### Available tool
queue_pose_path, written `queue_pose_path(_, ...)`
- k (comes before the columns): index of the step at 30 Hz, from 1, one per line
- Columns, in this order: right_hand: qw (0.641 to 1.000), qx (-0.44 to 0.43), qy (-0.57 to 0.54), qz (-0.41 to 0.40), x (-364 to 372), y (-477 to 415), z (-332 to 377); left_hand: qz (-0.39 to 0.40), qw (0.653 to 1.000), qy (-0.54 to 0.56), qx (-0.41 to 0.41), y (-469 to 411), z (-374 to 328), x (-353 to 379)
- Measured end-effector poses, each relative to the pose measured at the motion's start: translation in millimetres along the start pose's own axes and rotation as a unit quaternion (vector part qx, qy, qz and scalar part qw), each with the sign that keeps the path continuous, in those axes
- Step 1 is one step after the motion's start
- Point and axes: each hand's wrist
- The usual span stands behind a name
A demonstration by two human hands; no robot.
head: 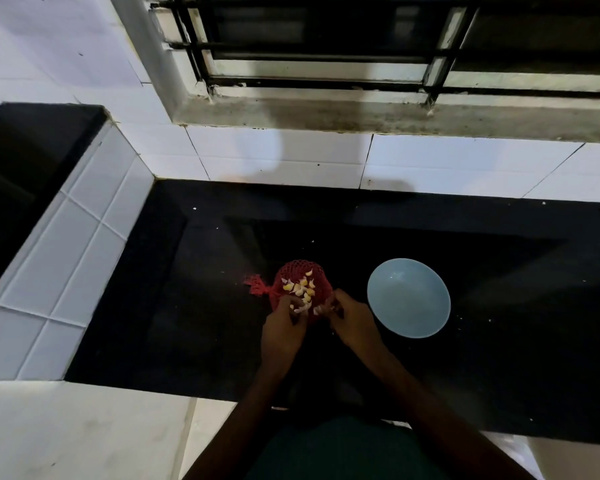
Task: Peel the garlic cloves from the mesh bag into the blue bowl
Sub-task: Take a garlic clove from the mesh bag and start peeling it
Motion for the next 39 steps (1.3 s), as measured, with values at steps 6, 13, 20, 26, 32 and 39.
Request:
queue_pose_path(6, 0.999, 0.03, -0.025, 0.017, -12, 50, -32, 0.076, 0.994, -0.049, 0.059, 12, 2, 20)
queue_pose_path(13, 0.999, 0.041, -0.003, 0.002, -23, 73, -51, 0.15, 0.983, -0.061, 0.085, 26, 4, 43)
queue_pose_path(20, 0.993, 0.019, 0.115, 0.007, -21, 81, -62, 0.186, 0.975, -0.093, 0.081, 37, 8, 56)
queue_pose_path(26, 0.972, -0.03, 0.233, -0.003, -21, 81, -78, 0.192, 0.972, -0.114, 0.079, 41, 5, 59)
queue_pose_path(32, 0.928, -0.087, 0.358, 0.059, -28, 84, -72, 0.191, 0.97, -0.136, 0.069, 41, 6, 62)
queue_pose_path(39, 0.873, -0.094, 0.476, 0.055, -25, 74, -61, 0.177, 0.971, -0.146, 0.074, 41, 4, 63)
Point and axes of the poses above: each hand's wrist, its own y-axis away from the middle knuckle, its own x-axis out of the palm, z = x × y, and after that the axes turned 1 degree about -x, right-handed
